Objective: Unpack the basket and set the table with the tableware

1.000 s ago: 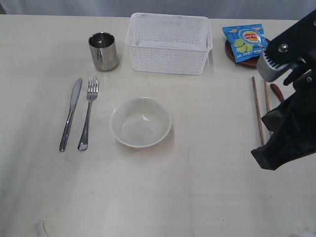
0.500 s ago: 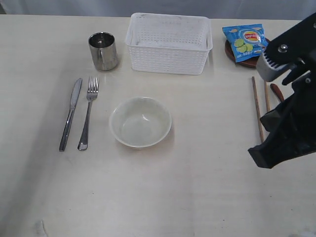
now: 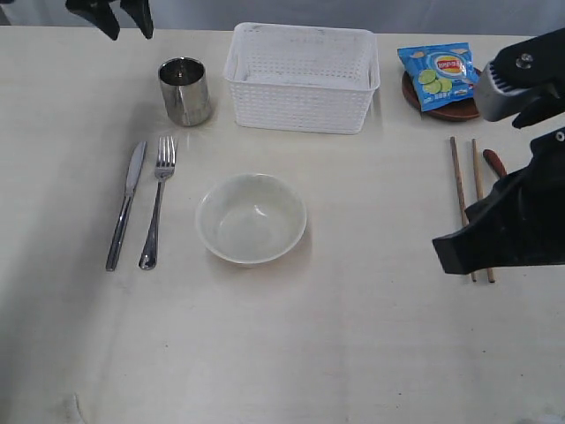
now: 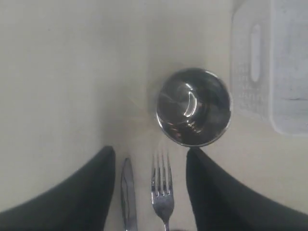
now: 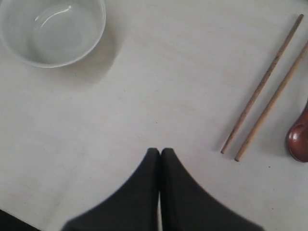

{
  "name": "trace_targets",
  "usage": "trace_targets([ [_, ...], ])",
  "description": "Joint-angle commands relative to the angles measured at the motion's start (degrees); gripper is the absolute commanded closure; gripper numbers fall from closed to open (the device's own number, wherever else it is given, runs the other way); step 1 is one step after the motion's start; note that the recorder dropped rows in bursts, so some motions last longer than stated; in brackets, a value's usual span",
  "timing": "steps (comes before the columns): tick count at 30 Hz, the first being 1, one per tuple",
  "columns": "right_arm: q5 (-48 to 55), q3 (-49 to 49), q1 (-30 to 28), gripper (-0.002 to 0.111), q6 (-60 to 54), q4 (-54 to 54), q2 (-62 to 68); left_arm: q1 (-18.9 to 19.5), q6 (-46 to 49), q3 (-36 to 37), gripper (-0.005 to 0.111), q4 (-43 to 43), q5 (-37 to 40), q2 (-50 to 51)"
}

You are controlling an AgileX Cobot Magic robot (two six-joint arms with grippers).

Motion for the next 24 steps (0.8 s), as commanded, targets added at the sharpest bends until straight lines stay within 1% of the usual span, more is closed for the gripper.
trace_targets([
  [1, -0.78, 0.15, -0.29, 0.109, 0.91, -0.45, -0.41, -0.33, -0.31, -0.52, 0.062, 0.3, 0.34, 3.22],
  [3, -0.78, 0.15, -0.29, 0.109, 0.91, -0.45, -0.41, -0.33, -0.31, -0.52, 0.062, -0.24, 0.34, 4.11],
  [7, -0.87, 0.15, -0.29, 0.109, 1.61, -0.45, -0.41, -0.33, 0.86, -0.66, 0.062, -4.5, -1.13, 4.92],
  [14, -0.87, 0.15, -0.29, 0.109, 1.61, -0.45, -0.41, -0.33, 0.86, -0.66, 0.062, -4.77, -1.81, 7.21],
  [21, -0.77, 0.15, -0.29, 0.109, 1.88, -0.45, -0.41, -0.33, 0.86, -0.66, 0.062, -4.77, -5.09, 8.27],
  [24, -0.77, 0.15, -0.29, 0.109, 2.09, -0.45, -0.41, -0.33, 0.86, -0.74, 0.068, -4.9, -6.4, 8.27],
])
